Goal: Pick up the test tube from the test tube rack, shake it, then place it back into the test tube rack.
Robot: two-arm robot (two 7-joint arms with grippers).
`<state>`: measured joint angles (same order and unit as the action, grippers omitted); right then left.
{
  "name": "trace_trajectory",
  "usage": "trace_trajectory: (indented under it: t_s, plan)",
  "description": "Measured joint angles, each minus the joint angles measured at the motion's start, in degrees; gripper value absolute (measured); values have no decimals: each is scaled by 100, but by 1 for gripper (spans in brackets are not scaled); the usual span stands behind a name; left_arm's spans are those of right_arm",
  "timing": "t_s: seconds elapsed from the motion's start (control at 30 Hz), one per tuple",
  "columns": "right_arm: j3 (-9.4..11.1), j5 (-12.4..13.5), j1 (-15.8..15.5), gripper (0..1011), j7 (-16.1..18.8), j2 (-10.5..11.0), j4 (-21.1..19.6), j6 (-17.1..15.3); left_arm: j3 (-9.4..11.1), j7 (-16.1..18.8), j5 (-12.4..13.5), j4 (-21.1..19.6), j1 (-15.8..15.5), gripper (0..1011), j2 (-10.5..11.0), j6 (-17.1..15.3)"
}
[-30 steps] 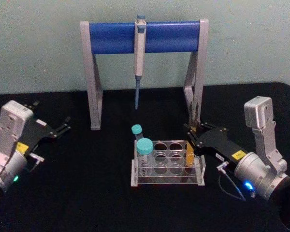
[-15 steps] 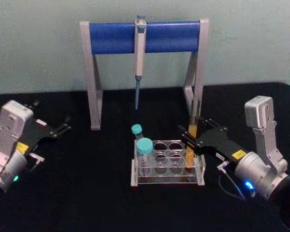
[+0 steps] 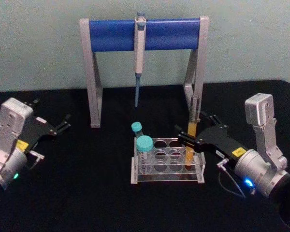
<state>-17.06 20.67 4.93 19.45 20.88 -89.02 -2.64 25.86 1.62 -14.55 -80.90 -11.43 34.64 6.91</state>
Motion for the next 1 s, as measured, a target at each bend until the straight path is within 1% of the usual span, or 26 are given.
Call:
trace_trajectory:
  t_s: [0.13, 0.27, 0.37, 0.5, 0.6, 0.7, 0.73, 0.8, 0.83, 0.9, 0.93, 1.0]
  plan:
    - [0, 0, 0, 1000, 2, 2, 0, 0, 0, 0, 0, 0, 0, 1002, 0, 0]
    - [-3, 3, -2, 1000, 49, 47, -41, -4, 0, 0, 0, 0, 0, 1002, 0, 0]
    - [27, 17, -94, 1000, 41, 99, -158, -20, 0, 0, 0, 0, 0, 1001, 0, 0]
    - [103, 36, -291, 1000, -31, 161, -372, -51, 0, 0, 0, 0, 0, 1001, 0, 0]
    - [209, 61, -571, 1000, -144, 231, -663, -99, 0, 0, 0, 0, 0, 1002, 0, 0]
    - [291, 70, -766, 1000, -228, 266, -850, -121, 0, 0, 0, 0, 0, 1001, 0, 0]
    - [353, 71, -890, 1000, -292, 282, -963, -134, 0, 0, 0, 0, 0, 1001, 0, 0]
    - [411, 71, -995, 1000, -358, 289, -1055, -142, 0, 0, 0, 0, 0, 1001, 0, 0]
    - [479, 69, -1110, 1000, -432, 293, -1140, -147, 0, 0, 0, 0, 0, 1001, 0, 0]
    - [559, 47, -1213, 1000, -522, 290, -1216, -149, 0, 0, 0, 0, 0, 1001, 0, 0]
    - [632, 8, -1297, 1000, -612, 274, -1270, -152, 0, 0, 0, 0, 0, 1001, 0, 0]
    - [701, -36, -1359, 1000, -702, 246, -1300, -160, 0, 0, 0, 0, 0, 1001, 0, 0]
